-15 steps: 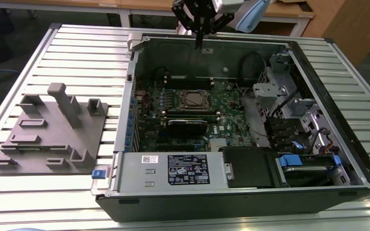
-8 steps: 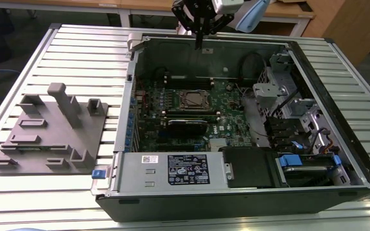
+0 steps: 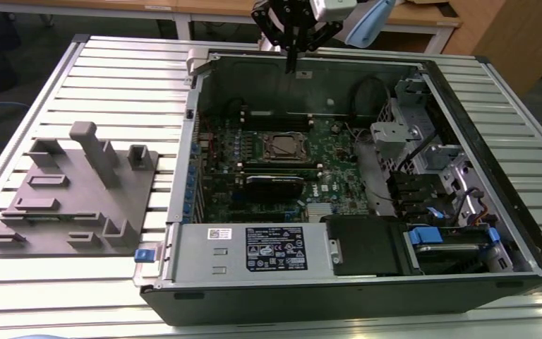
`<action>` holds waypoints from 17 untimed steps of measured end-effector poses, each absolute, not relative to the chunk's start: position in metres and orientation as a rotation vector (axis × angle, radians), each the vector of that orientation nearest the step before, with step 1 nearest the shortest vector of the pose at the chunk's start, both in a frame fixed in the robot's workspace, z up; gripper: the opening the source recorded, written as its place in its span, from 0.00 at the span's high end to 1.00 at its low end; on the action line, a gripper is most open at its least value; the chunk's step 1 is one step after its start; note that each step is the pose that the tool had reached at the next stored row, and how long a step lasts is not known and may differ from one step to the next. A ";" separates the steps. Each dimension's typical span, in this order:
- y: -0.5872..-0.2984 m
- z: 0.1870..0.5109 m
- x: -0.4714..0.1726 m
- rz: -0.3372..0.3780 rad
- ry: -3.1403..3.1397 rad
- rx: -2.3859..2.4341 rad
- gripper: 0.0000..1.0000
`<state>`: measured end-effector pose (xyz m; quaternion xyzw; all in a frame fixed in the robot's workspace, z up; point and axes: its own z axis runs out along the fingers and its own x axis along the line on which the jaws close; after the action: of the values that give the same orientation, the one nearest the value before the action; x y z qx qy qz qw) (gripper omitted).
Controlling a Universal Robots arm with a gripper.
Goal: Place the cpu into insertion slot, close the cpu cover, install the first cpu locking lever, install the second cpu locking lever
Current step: 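Install the first cpu locking lever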
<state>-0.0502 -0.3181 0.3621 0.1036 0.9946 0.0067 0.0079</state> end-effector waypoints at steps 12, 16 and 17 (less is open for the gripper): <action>-0.318 0.357 -0.050 0.024 3.108 0.324 0.90; -0.318 0.356 -0.050 0.023 3.109 0.324 0.90; -0.318 0.356 -0.050 0.023 3.109 0.324 0.90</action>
<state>-0.0502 -0.3181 0.3560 0.1036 0.9946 0.0074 0.0080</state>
